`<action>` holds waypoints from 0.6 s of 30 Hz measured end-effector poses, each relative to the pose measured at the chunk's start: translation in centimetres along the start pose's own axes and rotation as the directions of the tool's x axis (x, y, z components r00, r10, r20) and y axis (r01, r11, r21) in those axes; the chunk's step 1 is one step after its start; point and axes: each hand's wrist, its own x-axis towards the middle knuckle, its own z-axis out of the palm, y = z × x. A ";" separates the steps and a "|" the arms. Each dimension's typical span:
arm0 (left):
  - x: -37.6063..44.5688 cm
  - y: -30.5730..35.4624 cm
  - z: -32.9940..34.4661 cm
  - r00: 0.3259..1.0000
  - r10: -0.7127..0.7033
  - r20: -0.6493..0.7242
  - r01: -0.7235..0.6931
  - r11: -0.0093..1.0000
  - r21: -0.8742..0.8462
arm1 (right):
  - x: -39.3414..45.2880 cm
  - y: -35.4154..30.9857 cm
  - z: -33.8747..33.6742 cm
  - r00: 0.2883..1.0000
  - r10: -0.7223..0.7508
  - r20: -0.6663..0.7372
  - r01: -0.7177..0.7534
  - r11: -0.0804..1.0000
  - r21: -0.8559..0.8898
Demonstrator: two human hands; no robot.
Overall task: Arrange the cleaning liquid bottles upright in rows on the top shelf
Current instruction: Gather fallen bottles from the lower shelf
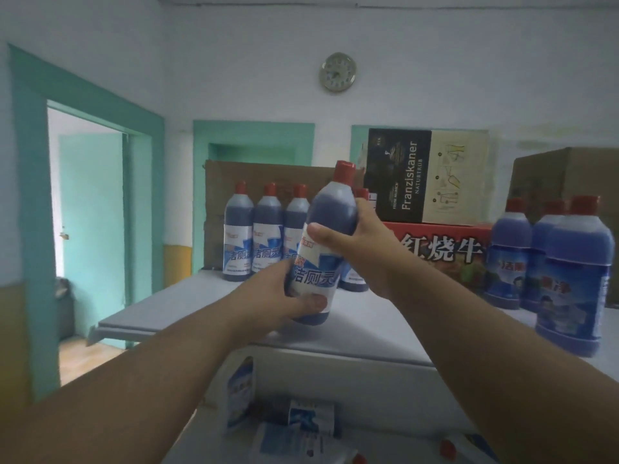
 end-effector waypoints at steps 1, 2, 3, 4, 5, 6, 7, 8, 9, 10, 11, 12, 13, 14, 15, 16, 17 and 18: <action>0.1 -0.6 -1.2 1.000 -0.006 -0.003 0.006 1.000 0.000 | 0.6 -0.4 1.1 1.000 -0.012 0.005 0.012 0.999 -0.042; 0.3 -1.4 -2.4 1.000 -0.010 -0.007 0.010 1.000 0.012 | 1.2 -0.7 2.3 1.000 -0.028 0.004 0.028 0.998 -0.063; 0.5 -2.1 -3.7 1.000 -0.013 -0.012 0.013 0.999 0.034 | 1.9 -1.0 3.5 0.999 -0.042 -0.003 0.042 0.997 -0.067; 0.8 -2.7 -5.0 1.000 -0.013 -0.010 0.014 0.998 0.068 | 2.5 -1.2 4.8 0.999 -0.049 -0.013 0.048 0.996 -0.076; 1.0 -3.4 -6.2 1.000 -0.013 0.001 0.012 0.993 0.116 | 3.2 -1.4 6.1 0.998 -0.051 -0.023 0.048 0.994 -0.097; 1.3 -4.2 -7.5 1.000 -0.008 0.013 0.006 0.984 0.180 | 3.9 -1.4 7.3 0.998 -0.051 -0.029 0.047 0.992 -0.121; 1.6 -4.9 -8.8 1.000 -0.004 0.024 -0.002 0.969 0.246 | 4.6 -1.4 8.6 0.998 -0.052 -0.028 0.047 0.990 -0.134; 1.8 -5.6 -10.0 0.999 0.003 0.035 -0.014 0.950 0.312 | 5.3 -1.4 9.8 0.998 -0.051 -0.022 0.047 0.989 -0.142; 1.9 -6.3 -11.1 0.999 0.009 0.047 -0.026 0.926 0.377 | 6.1 -1.4 10.9 0.999 -0.046 -0.016 0.043 0.987 -0.154; 2.1 -6.9 -12.1 0.998 0.012 0.058 -0.035 0.902 0.431 | 6.8 -1.3 11.9 0.999 -0.037 -0.012 0.034 0.985 -0.170; 2.3 -7.5 -13.0 0.998 0.007 0.065 -0.037 0.880 0.473 | 7.4 -1.2 12.8 1.000 -0.024 -0.011 0.022 0.982 -0.187; 2.7 -8.1 -13.7 0.998 0.002 0.066 -0.036 0.858 0.513 | 8.0 -1.0 13.7 1.000 -0.014 -0.012 0.011 0.979 -0.203; 3.3 -8.7 -14.3 0.998 0.000 0.058 -0.032 0.828 0.559 | 8.5 -0.8 14.4 1.000 -0.006 -0.013 0.003 0.975 -0.224; 3.9 -9.2 -14.7 0.999 0.004 0.043 -0.029 0.795 0.606 | 9.0 -0.5 15.1 1.000 0.002 -0.015 -0.006 0.968 -0.250; 4.6 -9.8 -15.0 1.000 0.009 0.027 -0.024 0.763 0.646 | 9.4 -0.3 15.8 1.000 0.011 -0.020 -0.016 0.962 -0.274; 5.2 -10.4 -15.3 1.000 0.010 0.018 -0.020 0.741 0.671 | 9.8 -0.1 16.4 0.999 0.018 -0.028 -0.026 0.957 -0.289; 5.7 -10.9 -15.3 1.000 0.008 0.011 -0.014 0.736 0.677 | 10.2 0.1 16.8 0.999 0.024 -0.037 -0.034 0.953 -0.300; 6.1 -11.3 -15.3 1.000 0.011 0.003 -0.010 0.741 0.672 | 10.5 0.2 17.1 0.999 0.030 -0.043 -0.042 0.949 -0.312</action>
